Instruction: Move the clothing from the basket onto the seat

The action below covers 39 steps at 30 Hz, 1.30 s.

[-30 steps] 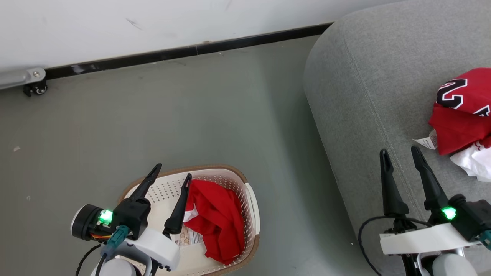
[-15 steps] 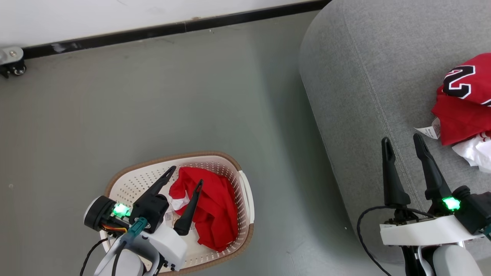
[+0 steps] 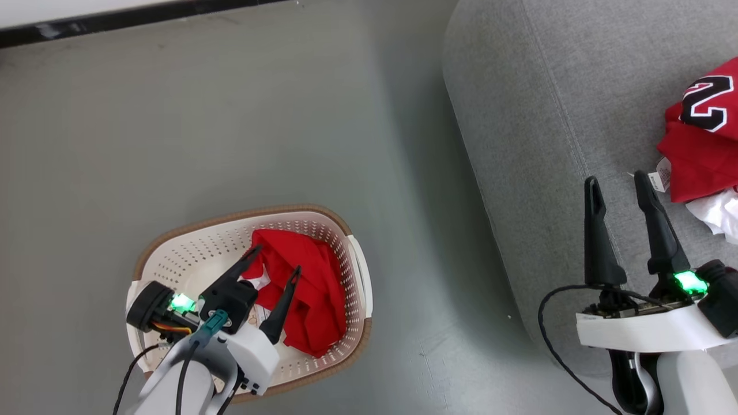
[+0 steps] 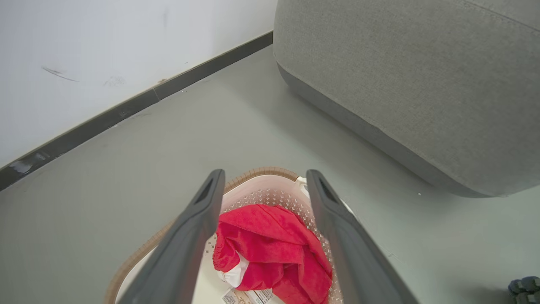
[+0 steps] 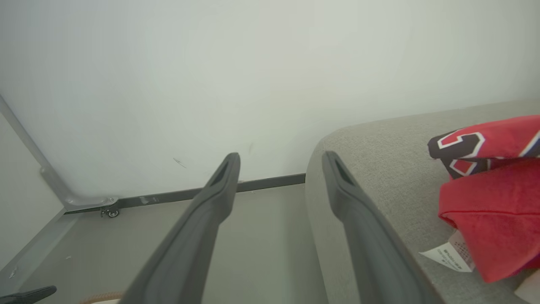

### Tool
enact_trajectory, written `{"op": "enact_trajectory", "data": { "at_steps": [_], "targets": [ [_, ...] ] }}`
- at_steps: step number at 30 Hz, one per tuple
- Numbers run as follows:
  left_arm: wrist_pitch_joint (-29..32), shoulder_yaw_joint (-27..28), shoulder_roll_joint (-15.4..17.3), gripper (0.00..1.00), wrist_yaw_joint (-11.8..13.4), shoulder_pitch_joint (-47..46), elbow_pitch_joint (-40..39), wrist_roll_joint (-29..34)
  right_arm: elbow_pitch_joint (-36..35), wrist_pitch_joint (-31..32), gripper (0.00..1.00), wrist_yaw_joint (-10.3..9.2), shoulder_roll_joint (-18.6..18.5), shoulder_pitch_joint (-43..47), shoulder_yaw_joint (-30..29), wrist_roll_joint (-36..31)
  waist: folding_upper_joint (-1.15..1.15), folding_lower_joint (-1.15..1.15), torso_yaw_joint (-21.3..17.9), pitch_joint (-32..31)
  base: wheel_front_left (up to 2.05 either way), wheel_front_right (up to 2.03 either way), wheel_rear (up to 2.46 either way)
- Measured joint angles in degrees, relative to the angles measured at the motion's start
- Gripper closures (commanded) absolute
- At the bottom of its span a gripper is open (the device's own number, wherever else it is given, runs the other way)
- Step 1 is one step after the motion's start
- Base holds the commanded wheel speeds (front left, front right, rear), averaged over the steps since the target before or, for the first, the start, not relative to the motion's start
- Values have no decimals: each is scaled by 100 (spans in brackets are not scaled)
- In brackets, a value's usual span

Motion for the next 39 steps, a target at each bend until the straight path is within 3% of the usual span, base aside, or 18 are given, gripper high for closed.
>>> {"op": "enact_trajectory", "data": {
  "at_steps": [11,39],
  "targets": [
    [111,-179,30,0,-131,-405,544,214,-162,-26,0,0,1,-225,9,87,0,0,-124,429,0,0,0],
    [448,-64,220,0,-121,-1306,1678,387,-407,-76,0,0,2,-532,131,397,0,0,-495,1425,0,0,0]
  ]
}}
